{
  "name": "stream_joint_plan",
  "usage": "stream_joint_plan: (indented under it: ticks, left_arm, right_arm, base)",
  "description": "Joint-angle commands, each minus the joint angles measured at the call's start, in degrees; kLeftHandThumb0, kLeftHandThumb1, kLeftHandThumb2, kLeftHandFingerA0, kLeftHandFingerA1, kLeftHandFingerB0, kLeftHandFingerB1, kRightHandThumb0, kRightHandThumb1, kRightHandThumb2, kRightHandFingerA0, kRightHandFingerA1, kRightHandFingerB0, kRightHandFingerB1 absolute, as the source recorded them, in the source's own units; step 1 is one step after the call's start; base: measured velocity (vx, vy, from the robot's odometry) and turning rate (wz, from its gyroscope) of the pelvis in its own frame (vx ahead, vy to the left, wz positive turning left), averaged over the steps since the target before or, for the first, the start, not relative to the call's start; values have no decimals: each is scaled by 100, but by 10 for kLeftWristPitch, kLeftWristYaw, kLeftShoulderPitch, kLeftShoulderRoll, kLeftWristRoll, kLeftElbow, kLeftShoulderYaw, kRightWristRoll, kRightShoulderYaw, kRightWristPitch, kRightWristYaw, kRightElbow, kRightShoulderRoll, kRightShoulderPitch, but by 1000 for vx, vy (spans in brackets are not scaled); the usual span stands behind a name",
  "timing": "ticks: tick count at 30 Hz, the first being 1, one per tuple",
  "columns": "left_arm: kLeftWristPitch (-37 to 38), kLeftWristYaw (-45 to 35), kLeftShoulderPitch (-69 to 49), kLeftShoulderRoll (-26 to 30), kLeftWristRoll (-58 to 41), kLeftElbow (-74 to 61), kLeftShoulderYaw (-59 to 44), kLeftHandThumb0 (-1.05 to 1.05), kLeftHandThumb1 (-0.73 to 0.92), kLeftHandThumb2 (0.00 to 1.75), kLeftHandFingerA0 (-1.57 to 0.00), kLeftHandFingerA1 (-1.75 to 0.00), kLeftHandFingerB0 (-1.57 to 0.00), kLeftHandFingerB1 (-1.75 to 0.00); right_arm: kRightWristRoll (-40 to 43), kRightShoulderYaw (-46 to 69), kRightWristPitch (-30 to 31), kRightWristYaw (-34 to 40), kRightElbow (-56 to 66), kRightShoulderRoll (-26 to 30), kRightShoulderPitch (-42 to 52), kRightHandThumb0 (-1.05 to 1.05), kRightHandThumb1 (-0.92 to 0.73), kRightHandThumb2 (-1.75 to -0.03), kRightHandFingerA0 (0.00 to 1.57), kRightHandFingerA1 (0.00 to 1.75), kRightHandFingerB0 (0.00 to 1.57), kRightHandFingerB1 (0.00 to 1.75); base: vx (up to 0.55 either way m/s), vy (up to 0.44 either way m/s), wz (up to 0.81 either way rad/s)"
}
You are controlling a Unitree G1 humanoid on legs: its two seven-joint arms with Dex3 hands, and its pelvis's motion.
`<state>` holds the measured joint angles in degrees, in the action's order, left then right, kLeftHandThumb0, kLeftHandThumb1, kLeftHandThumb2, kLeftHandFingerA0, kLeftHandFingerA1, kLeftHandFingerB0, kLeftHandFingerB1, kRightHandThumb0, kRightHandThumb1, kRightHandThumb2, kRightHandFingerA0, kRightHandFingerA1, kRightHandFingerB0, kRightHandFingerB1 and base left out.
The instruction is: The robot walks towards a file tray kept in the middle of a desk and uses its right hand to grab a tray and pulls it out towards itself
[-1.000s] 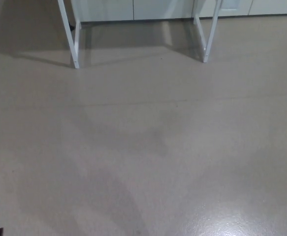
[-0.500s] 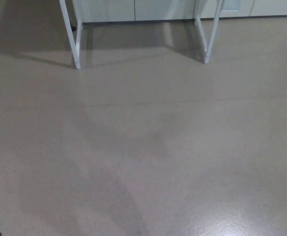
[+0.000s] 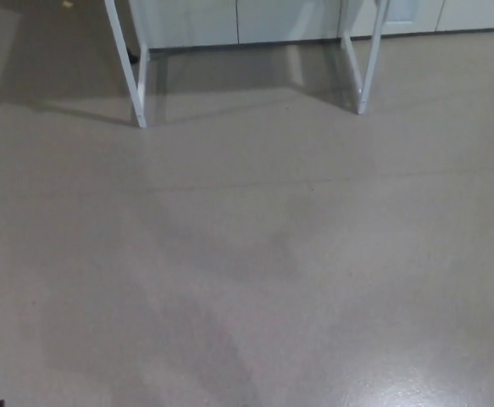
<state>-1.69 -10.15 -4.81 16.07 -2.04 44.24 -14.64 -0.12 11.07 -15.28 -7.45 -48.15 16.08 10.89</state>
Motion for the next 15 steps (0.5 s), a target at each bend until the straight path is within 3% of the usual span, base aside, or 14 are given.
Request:
stream_joint_plan:
  ticks: [1,5,9,10,14,15]
  left_arm:
    - [28,-1,-3,15,0,-3,3,-22,85,64,-21,-49,-15,-37]
    - [29,-3,-8,15,-3,-1,3,-22,84,64,-23,-51,-16,-37]
    - [34,-8,-3,18,-4,8,9,-26,82,71,-23,-54,-13,-39]
    - [28,-4,1,15,-7,9,7,-21,84,64,-25,-54,-15,-36]
    - [25,-3,-9,15,-8,7,6,-21,85,64,-26,-60,-13,-36]
    - [26,-4,-11,16,-7,9,7,-21,86,65,-23,-54,-11,-34]
  right_arm:
    - [5,0,-21,0,3,1,5,-38,-68,-60,51,54,39,45]
    - [7,2,-22,-3,2,1,14,-36,-68,-60,50,54,38,45]
    - [11,6,-21,2,0,-3,14,-37,-67,-59,48,52,39,44]
    - [10,7,-23,7,-3,-4,14,-38,-67,-59,49,53,39,44]
    - [10,7,-35,9,-14,-9,22,-37,-68,-59,46,53,37,43]
    - [10,8,-38,8,-14,-10,26,-39,-67,-59,43,52,35,43]
  base:
    - [86,74,-7]
    - [129,208,-15]
    - [216,476,-7]
    - [259,177,3]
    - [226,41,6]
    - [257,-62,11]
